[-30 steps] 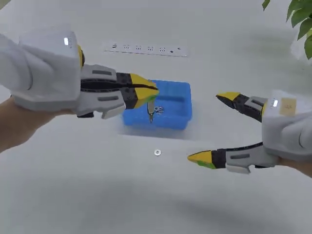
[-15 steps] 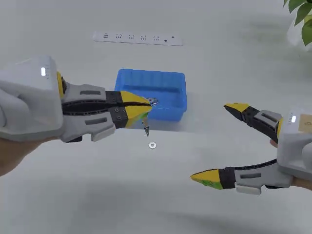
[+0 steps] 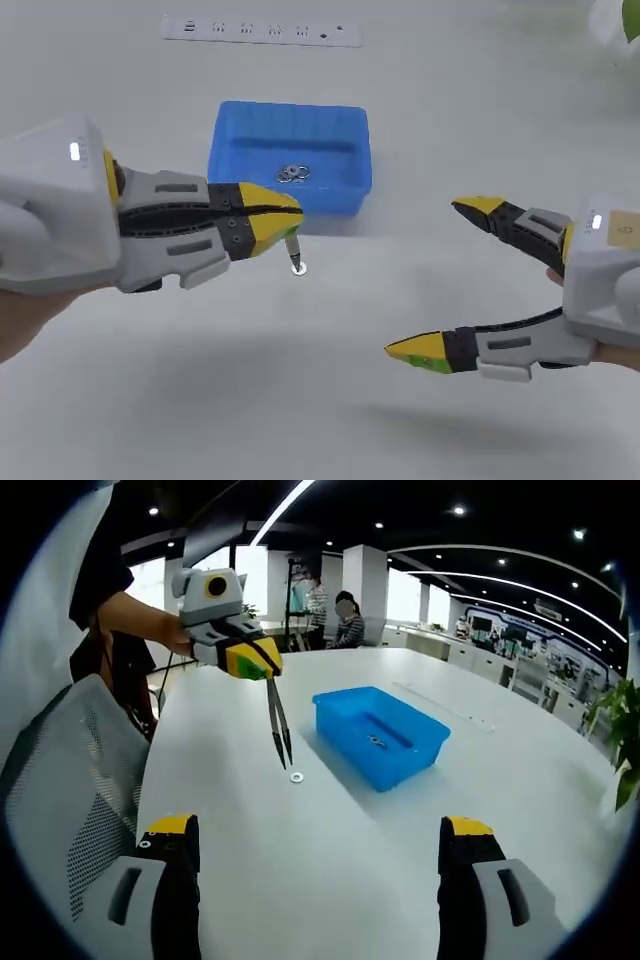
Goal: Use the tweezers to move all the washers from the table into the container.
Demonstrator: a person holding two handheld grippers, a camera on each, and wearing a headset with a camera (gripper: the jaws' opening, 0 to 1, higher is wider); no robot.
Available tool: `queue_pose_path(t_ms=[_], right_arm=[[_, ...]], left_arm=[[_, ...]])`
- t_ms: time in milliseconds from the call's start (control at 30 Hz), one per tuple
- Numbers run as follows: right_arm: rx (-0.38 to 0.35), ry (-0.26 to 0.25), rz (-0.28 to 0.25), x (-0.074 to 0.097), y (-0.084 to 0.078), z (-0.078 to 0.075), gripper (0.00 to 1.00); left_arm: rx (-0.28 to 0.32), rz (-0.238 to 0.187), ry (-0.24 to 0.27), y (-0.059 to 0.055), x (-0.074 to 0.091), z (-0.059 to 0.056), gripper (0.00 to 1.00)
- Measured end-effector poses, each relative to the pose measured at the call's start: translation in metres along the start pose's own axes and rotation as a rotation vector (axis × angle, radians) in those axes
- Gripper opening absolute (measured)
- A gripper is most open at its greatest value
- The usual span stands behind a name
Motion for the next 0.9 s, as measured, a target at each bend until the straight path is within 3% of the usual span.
queue_pose_path(t_ms=[300,900], right_arm=[[-0.019,0.032,0.005,-0.01,-0.005,0.009,1.0],[-0.033,0.056,0.0,-0.014,0.0,0.013,0.99]], left_arm=[[0.015,0.005,-0.01,-0.004,-0.007,0.002,0.04],[0.026,0.021,-0.028,-0.01,-0.01,0.0,0.04]])
Point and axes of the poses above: the centre of the closed fingertips' face, and the gripper's own axes: x roughly backward along the fingers, z roughly to its left, y roughly out of its top, the point moved 6 cm from there along x, roughly backward along the fingers, and after that the axes turned 9 degrees about z, right-handed, at the moved point
